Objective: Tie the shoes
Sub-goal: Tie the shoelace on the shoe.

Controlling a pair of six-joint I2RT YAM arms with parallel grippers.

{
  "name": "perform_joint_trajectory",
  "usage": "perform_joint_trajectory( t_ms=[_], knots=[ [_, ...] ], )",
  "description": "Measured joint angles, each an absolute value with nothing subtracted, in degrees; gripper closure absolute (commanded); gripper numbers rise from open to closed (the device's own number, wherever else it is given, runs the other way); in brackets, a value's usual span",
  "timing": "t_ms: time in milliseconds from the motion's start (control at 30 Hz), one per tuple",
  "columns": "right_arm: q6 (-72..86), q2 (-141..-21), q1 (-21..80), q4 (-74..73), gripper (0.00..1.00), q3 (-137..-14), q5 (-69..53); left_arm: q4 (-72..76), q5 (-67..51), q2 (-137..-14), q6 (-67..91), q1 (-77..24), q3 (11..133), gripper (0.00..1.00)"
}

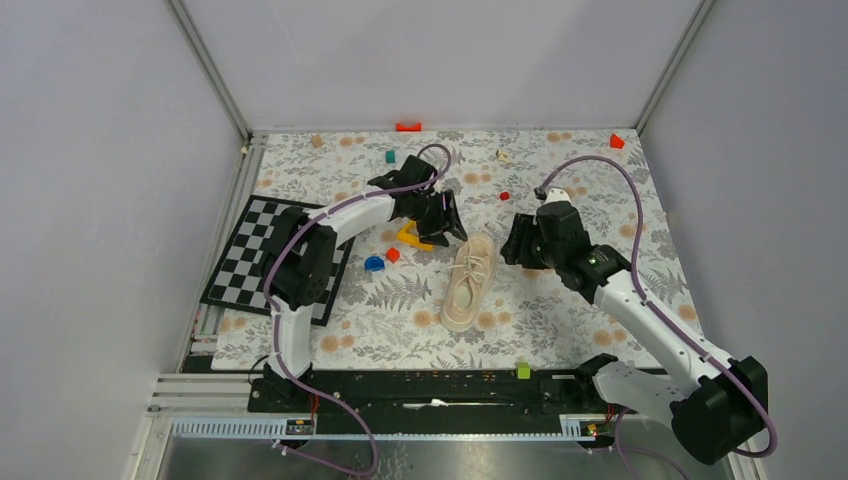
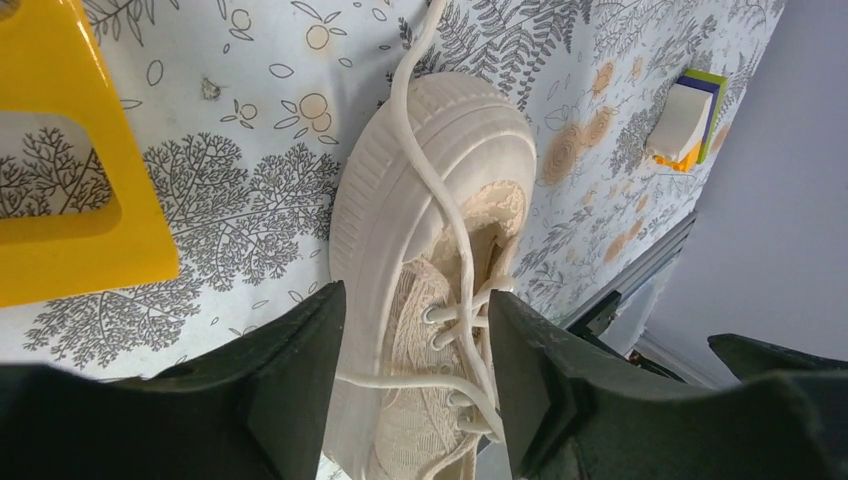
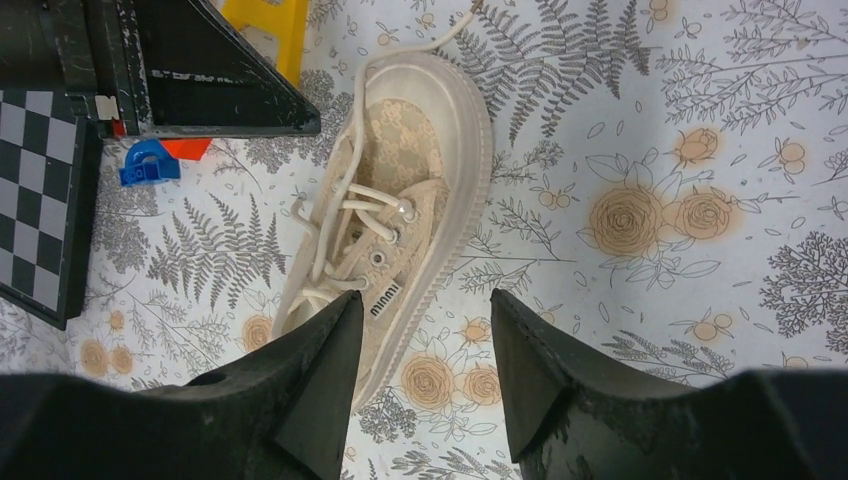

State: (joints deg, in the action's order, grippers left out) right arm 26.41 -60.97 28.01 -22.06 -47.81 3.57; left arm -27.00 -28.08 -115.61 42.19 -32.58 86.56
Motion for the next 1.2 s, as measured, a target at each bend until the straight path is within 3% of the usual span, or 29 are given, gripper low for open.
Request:
perform_joint_trajectory(
  t_ms=[367,433,467,500,567,833,1200],
  knots=[
    [27.09,-59.92,28.01,-23.27,0.43,-45.98,3.88,-24.88,-25.78,-119.66,45.67,-34.13,89.41,0.52],
    [27.22,-59.77,28.01,-23.42,0.43,-45.95,3.88,-24.53,-25.36,-120.77,46.15,-34.24,90.28,0.61],
    [27.24,-59.75,28.01,-23.44,0.43,-45.95,3.88,-24.32,-25.17,-121.19,46.44,-34.24,90.5,0.7],
    [27.27,-59.7,28.01,-23.51,0.43,-45.95,3.86,-24.29,-25.08,-121.56,46.5,-34.24,90.72,0.85],
    [27.27,-59.66,28.01,-23.55,0.43,-45.93,3.86,-24.16,-24.99,-122.02,47.16,-34.24,90.98,1.0],
    [27.16,-59.92,29.15,-23.79,0.43,-46.11,3.86,-23.51,-23.53,-121.49,46.92,-34.24,90.72,1.0],
    [18.63,-70.98,42.57,-23.86,0.38,-56.31,4.49,-24.25,-22.48,-110.32,44.62,-34.15,83.24,1.0]
  ],
)
